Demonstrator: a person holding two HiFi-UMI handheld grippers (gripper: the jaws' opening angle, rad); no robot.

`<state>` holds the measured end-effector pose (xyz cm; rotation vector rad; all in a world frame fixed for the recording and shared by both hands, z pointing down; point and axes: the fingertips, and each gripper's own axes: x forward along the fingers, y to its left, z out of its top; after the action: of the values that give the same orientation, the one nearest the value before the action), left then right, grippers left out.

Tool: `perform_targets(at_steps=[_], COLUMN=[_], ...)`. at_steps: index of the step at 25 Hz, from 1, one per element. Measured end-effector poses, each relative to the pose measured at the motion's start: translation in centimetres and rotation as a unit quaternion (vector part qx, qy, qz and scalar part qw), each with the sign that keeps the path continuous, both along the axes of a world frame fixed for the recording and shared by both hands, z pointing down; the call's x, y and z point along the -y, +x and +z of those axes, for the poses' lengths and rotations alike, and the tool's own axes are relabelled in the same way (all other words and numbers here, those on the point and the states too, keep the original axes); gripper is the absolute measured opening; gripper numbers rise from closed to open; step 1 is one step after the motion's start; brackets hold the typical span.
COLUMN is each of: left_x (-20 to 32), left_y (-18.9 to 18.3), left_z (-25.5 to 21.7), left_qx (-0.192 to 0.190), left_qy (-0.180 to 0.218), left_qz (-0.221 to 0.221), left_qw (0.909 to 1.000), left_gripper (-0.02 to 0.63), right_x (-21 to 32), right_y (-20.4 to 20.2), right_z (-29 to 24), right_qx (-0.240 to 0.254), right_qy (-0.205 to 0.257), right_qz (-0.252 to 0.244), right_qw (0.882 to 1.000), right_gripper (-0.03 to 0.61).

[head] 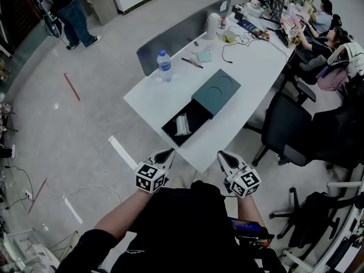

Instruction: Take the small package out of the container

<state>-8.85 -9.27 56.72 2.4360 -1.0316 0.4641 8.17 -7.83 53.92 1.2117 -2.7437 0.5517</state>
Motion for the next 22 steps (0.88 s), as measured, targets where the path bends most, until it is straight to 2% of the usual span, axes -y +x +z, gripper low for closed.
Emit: perform_targets(at_steps=[11,22], left_x=[3.7,7.9], left_y=[1.3,1.9], left_z=[1.9,6.0], left_qx=[0.033,0.091], left_qy=[-0.032,-0.092], left_qz=[-0.046,-0.1], left_qw=[0.9979,0.9866], left_gripper=[0.008,0.009], right_x=[5.3,8.6], right_y=[0.7,0.2], right_z=[1.3,2.5], right_qx=[0.016,0.031], right_qy=[-0.011,-0.021], right_qz=[-0.058,-0.1], right_qw=[0.998,0.994], right_gripper=[0.026,0.026])
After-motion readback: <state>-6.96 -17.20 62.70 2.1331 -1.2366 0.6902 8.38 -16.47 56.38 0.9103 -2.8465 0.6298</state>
